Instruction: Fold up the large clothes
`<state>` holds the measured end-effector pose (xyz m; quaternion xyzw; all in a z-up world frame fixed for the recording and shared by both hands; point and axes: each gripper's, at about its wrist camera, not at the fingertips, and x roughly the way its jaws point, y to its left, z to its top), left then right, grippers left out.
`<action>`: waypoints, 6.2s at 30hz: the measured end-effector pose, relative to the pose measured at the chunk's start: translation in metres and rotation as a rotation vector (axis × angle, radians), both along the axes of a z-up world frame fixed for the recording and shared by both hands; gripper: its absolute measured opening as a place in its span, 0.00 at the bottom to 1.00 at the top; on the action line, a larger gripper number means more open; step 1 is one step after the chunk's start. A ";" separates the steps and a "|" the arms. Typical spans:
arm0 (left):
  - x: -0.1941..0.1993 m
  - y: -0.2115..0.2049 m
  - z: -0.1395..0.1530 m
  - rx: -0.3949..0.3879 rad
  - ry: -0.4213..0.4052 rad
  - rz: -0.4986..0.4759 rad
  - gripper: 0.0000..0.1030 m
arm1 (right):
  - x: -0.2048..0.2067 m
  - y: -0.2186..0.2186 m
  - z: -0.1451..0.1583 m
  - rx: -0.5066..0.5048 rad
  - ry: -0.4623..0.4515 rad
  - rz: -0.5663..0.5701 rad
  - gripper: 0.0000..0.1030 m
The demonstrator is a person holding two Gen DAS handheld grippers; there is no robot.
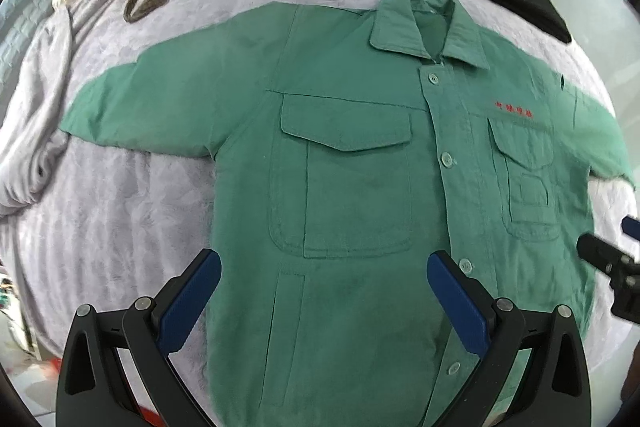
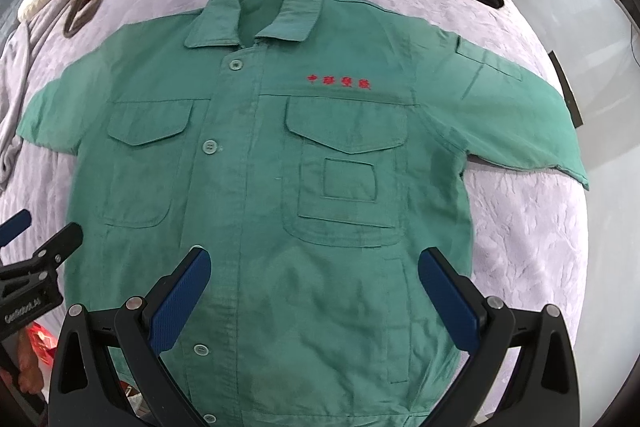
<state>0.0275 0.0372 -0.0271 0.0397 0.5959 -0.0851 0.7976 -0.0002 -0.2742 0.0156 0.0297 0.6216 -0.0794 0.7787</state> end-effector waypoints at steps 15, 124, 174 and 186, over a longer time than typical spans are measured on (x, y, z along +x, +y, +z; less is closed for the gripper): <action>0.129 0.232 -0.062 -0.100 -0.165 0.406 1.00 | 0.030 0.072 -0.053 0.069 0.058 0.105 1.00; 0.106 0.017 -0.097 0.133 -0.210 -0.013 1.00 | 0.084 -0.153 -0.090 0.583 -0.448 -0.438 0.10; 0.167 0.053 -0.087 0.076 -0.228 0.097 1.00 | 0.217 0.068 -0.076 -0.089 -0.074 0.320 0.66; 0.215 0.060 -0.082 -0.034 -0.141 0.076 1.00 | 0.081 -0.144 -0.099 0.549 -0.151 -0.412 0.65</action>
